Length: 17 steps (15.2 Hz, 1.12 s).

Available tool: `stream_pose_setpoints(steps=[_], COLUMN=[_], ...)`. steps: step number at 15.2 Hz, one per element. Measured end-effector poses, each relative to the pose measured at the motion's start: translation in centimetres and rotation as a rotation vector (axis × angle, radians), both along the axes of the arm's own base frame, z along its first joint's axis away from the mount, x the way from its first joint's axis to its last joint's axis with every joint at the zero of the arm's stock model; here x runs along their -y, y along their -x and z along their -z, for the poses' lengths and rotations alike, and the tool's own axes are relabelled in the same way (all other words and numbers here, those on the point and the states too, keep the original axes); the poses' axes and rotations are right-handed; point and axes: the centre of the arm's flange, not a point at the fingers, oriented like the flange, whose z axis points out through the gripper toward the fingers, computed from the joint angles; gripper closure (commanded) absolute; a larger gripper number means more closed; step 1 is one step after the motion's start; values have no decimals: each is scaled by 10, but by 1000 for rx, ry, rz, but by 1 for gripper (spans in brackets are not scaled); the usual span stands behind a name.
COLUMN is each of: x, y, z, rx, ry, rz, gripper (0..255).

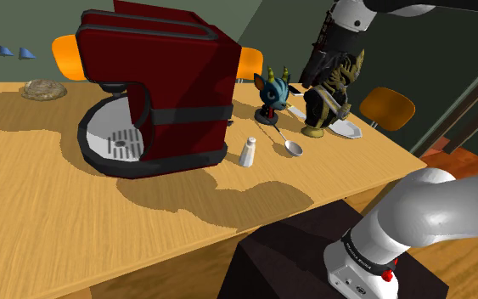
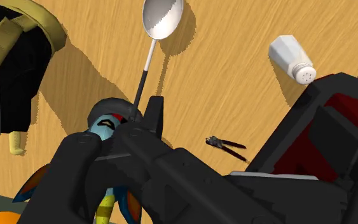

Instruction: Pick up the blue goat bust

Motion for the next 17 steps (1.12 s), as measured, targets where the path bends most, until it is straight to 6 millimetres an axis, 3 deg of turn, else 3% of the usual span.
stream_pose_setpoints(steps=[4, 17], x=[28, 112], y=[-31, -158], z=[14, 47], rx=[55, 234], ry=[-10, -42], rz=[-31, -129], gripper=[0, 0])
